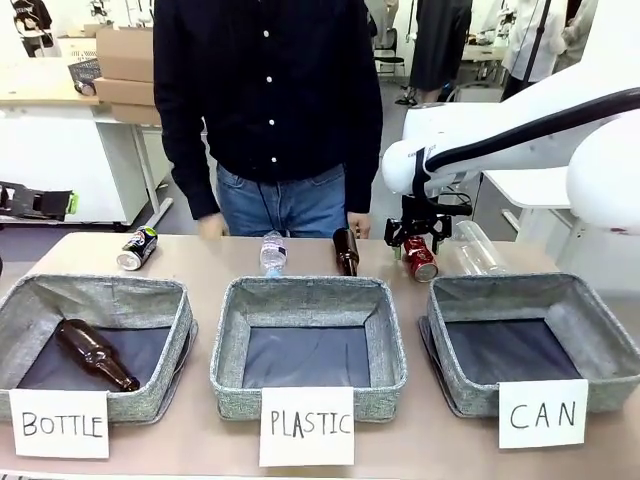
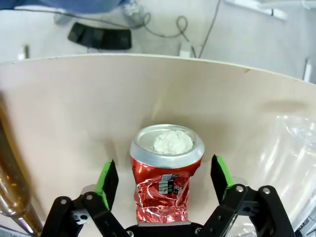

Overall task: Sort the can waste into the basket.
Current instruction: Pick up the can waste from the table and place it in the right Fabric basket.

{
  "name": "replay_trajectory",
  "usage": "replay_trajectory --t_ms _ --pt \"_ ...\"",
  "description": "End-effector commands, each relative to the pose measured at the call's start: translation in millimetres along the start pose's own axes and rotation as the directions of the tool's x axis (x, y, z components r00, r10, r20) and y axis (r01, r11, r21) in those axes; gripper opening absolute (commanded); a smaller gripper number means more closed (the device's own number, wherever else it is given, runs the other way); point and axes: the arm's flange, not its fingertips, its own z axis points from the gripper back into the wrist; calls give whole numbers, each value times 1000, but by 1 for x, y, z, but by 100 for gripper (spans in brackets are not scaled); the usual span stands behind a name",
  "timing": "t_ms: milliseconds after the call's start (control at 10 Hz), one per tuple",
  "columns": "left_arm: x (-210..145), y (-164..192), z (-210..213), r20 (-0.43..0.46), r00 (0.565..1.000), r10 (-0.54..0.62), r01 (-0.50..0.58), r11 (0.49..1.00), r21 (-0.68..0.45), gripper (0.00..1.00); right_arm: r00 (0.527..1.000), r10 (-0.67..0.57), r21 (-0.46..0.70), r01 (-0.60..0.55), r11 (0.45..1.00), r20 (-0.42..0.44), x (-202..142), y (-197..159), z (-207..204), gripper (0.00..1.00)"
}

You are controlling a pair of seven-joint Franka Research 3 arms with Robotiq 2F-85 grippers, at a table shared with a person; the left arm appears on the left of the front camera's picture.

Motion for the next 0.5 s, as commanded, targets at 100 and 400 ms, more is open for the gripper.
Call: replay_trajectory --t_ms 100,400 --pt "-3 -3 1 -12 1000 -22 21 1000 -11 100 1000 -7 -11 7 1000 -4 4 0 2 16" --pt "-3 -3 1 -12 1000 -22 21 1000 -11 100 1000 -3 -6 3 1000 -10 3 0 0 0"
